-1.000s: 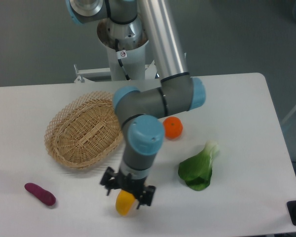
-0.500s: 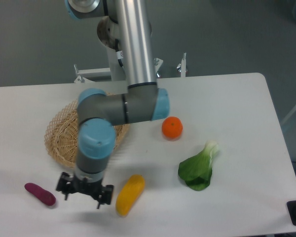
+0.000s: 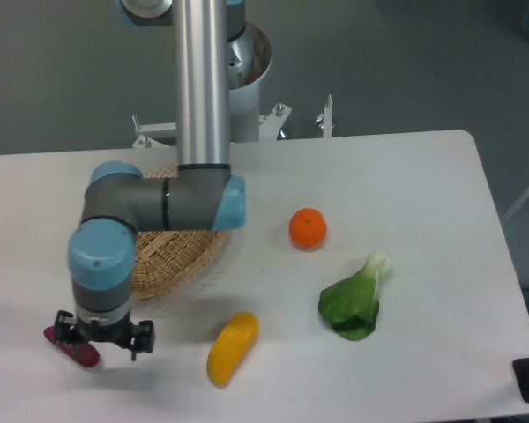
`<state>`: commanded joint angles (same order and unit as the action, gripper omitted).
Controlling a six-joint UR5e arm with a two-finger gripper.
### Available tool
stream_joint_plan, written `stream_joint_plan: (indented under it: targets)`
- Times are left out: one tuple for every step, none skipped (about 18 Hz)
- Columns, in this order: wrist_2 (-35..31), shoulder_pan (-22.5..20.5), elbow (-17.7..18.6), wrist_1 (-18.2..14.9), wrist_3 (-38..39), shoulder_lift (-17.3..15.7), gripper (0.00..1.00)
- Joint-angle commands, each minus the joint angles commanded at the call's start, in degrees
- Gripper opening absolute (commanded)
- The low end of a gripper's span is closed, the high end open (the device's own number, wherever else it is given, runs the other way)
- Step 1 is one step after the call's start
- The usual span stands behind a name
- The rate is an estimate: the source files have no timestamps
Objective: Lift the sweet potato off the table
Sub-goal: 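Lower the gripper around the purple sweet potato and close it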
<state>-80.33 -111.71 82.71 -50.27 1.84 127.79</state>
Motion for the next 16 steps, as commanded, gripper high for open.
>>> stream_joint_plan:
  targets:
    - [-0.4,0.5,-0.1,0.0,0.4,0.4,1.0]
    - [-0.7,1.0,-0.2,0.0,0.8,0.9,1.0]
    - [-0.7,1.2,-0.3,0.0,1.2,1.2,1.0]
    - [-0.7,1.4,-0.3,-0.1,1.7,1.3,1.0]
    - [-0.7,1.5,-0.4,0.0,2.3,1.7,1.0]
    - [-0.7,1.6,-0.5,0.0,3.3,1.9,1.0]
    - [-0.7,1.6,-0.8,0.0,4.1,2.3,1.0]
    - [-0.7,1.7,-1.1,0.0,4.3,2.6,1.0]
    - [-0.8,1.9,-1.3,-0.1,4.3,2.8,1.0]
    - [-0.8,1.9,-1.5,0.0,4.4,2.9,1.0]
    - [-0.8,1.9,-1.6,0.0,4.8,3.1,1.0]
    - [-0.8,1.9,-1.8,0.0,5.8,3.3,1.0]
    - [-0.8,1.9,-2.1,0.0,6.4,3.5,1.0]
    - [-0.8,1.9,-2.2,0.0,6.7,3.7,0.97]
    - [-0.8,1.9,-2.3,-0.1,6.8,3.7,0.92]
    - [-0.8,1.9,-2.2,-0.1,6.9,3.7,0.85]
